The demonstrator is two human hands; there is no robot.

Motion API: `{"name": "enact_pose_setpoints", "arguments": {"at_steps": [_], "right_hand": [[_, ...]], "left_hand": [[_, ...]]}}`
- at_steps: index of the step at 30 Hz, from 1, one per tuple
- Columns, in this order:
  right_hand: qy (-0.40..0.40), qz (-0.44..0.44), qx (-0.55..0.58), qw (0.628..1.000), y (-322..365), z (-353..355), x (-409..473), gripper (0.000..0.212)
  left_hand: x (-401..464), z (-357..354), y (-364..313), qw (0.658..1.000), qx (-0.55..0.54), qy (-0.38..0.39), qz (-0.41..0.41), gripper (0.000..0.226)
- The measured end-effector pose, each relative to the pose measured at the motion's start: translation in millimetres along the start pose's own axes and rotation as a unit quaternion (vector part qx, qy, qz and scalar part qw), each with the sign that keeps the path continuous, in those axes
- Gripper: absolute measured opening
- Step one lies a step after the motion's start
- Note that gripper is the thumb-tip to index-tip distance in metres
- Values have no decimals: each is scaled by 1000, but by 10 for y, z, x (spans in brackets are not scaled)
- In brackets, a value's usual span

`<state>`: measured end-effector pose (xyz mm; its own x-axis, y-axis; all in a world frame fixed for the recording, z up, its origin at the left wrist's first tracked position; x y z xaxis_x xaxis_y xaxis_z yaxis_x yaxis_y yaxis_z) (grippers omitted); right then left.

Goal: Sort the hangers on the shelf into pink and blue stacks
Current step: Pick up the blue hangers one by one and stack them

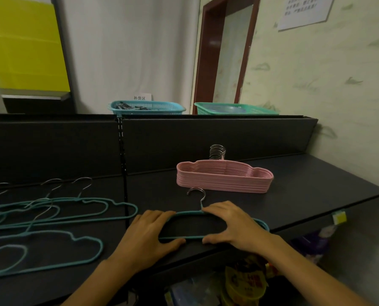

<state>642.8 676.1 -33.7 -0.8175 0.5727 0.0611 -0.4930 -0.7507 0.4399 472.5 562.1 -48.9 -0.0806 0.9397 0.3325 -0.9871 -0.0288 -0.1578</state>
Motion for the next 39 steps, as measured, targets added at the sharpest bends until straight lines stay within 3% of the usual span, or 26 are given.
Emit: {"name": "enact_pose_setpoints", "arguments": {"at_steps": [4,8,11,13,17,19,25,39], "right_hand": [[-1,-16,-3,1000,-44,35,-103,85],[-3,-63,-11,998,-261,205,-303,76],[-8,-93,-14,996,-435,328,-431,72],[-13,-99,-6,995,-484,362,-461,73],[-10,-93,-1,996,-468,367,-430,74],[-6,-90,-7,996,-451,371,-412,71],[18,-81,-35,996,-437,374,-399,69],[104,-53,-119,986,-320,470,-264,65]], "left_hand": [[-24,9,-19,998,26,-52,-26,64],[-2,8,-4,999,21,-36,-28,69],[65,31,-31,999,34,5,-39,87],[123,59,-35,995,47,79,-36,97],[245,98,-42,980,52,190,-28,89],[266,88,-48,976,58,207,-26,75],[273,125,-71,973,82,216,-27,63],[419,190,-128,953,123,276,-33,66]]}}
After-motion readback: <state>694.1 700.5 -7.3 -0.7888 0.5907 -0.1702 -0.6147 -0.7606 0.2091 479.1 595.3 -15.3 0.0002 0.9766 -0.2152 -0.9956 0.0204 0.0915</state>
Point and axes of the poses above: each hand's wrist, its own x-axis towards the middle knuckle, its own z-axis out of the back of the hand, y = z × x, the point moved 6 cm from there along x, towards the middle knuckle, and after that the axes turned 8 degrees about x, right-handed, at the moved point
